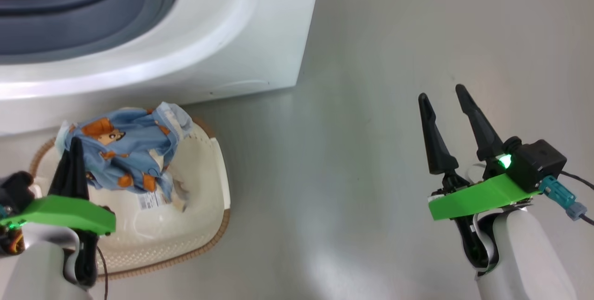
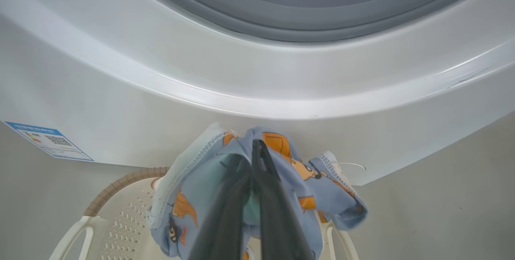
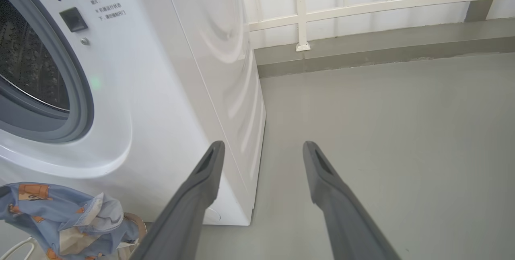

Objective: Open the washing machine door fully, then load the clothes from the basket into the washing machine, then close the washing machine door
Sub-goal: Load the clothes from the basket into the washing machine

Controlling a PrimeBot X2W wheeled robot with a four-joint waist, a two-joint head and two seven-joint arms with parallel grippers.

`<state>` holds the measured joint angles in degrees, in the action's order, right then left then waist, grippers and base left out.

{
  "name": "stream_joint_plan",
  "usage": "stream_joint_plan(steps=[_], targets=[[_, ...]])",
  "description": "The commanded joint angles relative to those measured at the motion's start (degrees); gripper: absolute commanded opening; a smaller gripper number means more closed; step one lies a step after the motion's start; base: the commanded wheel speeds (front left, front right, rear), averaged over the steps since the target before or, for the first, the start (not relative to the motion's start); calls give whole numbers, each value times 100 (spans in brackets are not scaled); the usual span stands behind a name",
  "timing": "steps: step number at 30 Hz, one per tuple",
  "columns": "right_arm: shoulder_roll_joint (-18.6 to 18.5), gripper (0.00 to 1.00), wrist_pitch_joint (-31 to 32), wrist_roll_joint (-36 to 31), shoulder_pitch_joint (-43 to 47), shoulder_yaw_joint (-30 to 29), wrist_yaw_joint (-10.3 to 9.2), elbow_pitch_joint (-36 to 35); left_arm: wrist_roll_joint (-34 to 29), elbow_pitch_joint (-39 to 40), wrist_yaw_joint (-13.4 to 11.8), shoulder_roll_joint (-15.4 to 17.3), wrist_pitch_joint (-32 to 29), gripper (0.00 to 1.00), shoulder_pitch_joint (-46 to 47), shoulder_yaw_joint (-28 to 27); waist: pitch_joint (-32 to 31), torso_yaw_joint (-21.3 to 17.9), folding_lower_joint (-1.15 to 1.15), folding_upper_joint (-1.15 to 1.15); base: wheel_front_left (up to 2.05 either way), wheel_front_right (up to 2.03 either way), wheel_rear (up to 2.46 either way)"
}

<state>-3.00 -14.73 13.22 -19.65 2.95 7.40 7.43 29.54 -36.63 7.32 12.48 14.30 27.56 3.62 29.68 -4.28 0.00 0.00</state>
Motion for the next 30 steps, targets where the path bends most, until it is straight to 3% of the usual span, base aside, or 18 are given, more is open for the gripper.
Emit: stream_joint_plan(steps=[1, 30], targets=[[13, 100, -27, 20, 216, 152, 9, -78, -164, 236, 16, 161, 69, 0, -217, -280, -279, -2, 0, 0, 0, 0, 0], [13, 100, -27, 142, 521, 207, 9, 189, -1536, 2333, 16, -414, 70, 0, -1513, -1275, -1519, -36, 0, 0, 0, 0, 0]])
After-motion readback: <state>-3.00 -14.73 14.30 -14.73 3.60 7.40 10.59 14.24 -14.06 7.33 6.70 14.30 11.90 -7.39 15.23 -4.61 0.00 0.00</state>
